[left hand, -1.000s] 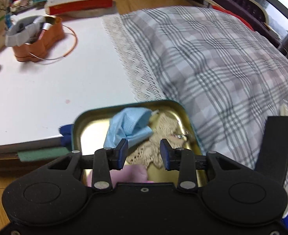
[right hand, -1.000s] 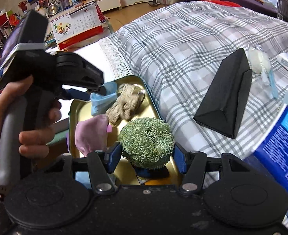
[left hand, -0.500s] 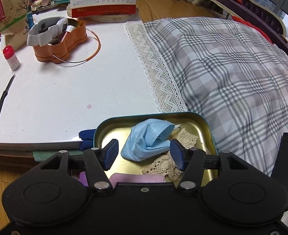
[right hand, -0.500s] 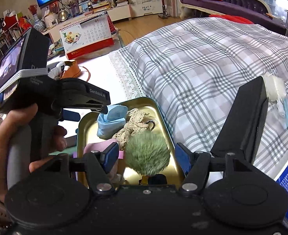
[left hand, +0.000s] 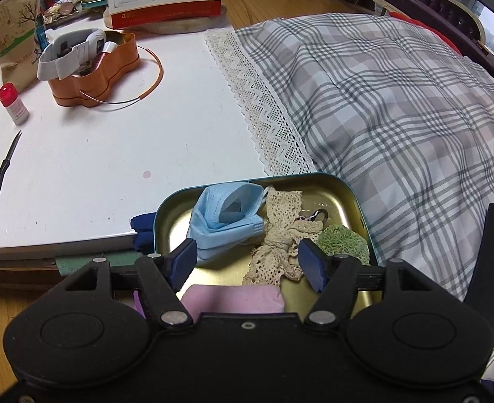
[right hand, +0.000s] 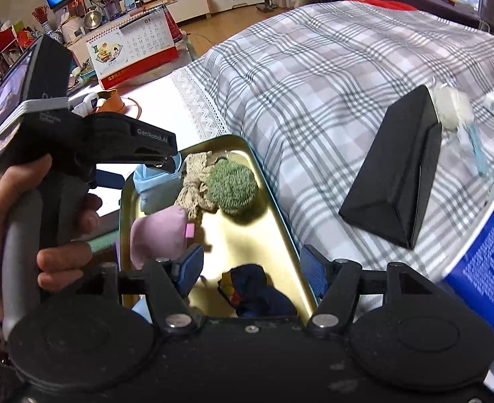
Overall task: Organize soft objects
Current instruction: 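Open the left tool over the tray while the right tool releases the scrunchie there, then withdraw both open tools from the tray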
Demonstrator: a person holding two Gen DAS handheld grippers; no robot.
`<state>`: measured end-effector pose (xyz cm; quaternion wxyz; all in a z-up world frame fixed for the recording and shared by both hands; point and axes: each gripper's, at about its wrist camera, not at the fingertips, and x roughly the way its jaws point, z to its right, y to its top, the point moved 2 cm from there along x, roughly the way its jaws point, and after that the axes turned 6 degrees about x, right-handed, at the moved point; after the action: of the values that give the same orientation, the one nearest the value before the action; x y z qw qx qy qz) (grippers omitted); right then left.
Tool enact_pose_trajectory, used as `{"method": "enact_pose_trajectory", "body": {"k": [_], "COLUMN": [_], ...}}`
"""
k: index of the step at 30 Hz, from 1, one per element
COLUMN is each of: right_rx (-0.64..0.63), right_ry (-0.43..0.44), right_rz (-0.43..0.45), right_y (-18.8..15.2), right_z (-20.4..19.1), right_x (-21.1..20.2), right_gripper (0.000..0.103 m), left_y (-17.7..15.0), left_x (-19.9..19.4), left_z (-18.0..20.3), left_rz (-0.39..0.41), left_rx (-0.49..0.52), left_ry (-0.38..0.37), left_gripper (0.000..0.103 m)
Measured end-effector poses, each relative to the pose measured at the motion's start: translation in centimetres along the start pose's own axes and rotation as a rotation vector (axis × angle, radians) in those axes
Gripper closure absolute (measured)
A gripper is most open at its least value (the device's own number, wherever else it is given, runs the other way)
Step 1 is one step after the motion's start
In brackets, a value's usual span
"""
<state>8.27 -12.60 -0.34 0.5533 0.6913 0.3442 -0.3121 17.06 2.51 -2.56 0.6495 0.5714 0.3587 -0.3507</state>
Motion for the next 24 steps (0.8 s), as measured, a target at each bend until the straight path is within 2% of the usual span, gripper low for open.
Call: {"method": "enact_pose_trajectory", "body": {"k": [13, 24], "right_rx": [-0.008, 0.018], "right_ry": [-0.024, -0.065], "right_rz": [0.029, 0.088], "right_y": [-0.9, -0.6], "right_z": [0.0, 1.4], "right_x": [-2.4, -5.1], "right_gripper": [0.039, 0.038], "left_y": [-0.7, -1.6], "left_x": [0.2, 0.2], "left_z": [1.4, 2.9], "left_rz": [-0.01, -0.025], "left_rx": [0.085, 0.155], "left_ry": [0.008, -0.039], "left_gripper": [0.036, 0.035]}}
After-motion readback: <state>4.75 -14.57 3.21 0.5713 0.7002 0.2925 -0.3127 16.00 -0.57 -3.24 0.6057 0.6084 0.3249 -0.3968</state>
